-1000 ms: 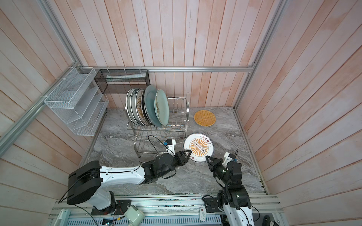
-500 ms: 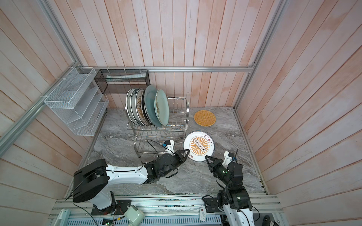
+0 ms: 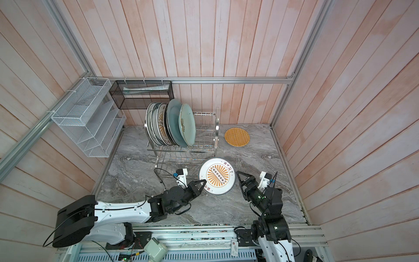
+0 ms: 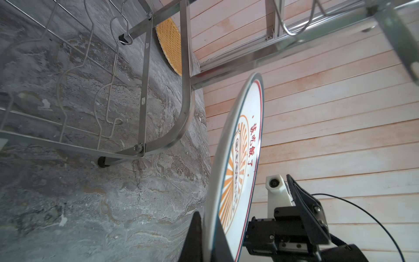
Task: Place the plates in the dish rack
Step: 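Grasp the raised white plate edge with the left gripper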
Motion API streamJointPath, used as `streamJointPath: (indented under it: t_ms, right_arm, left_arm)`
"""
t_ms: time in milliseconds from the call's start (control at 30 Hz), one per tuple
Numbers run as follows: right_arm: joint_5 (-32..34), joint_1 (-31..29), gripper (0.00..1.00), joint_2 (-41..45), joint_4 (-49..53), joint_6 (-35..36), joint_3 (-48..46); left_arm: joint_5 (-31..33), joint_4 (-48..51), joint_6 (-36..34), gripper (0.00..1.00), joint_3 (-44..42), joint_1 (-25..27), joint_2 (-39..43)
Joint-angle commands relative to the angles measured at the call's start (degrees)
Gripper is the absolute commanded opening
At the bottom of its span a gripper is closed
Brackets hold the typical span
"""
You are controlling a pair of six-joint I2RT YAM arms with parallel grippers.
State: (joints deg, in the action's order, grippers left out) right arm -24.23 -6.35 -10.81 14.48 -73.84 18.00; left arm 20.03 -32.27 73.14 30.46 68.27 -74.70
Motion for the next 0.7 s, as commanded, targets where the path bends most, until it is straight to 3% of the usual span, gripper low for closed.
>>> streamJointPath:
  t_ms: [0,267,367,500,667]
  right_arm:
    - [1.22,-0.24,0.98,-3.56,-7.09,3.63,-0.09]
    - [-3.81,-0.32,0.98,-9.21,-20.75,11.25,-1.17]
    - [-2.18,-0.34,0.98,-9.24,-23.51,15.82,-2.0]
    - [-4.17,-0.38,0.98,-8.92,-32.19,18.63,-4.63]
    - [-7.53,-0.39,0.98,-8.73,-35.16,22.48,-5.64]
  left_arm:
    - [0.9,1.17,-2.44,0.0,-3.21,0.28,5.66]
    - [-3.43,11.57,-10.93,0.0,-6.74,0.28,20.45]
    - [-5.81,16.53,-13.62,0.0,-5.87,0.29,24.8]
    - [-8.34,21.42,-18.21,0.0,-4.18,0.28,30.41]
    - [-12.87,24.56,-24.82,0.0,1.3,0.28,34.47]
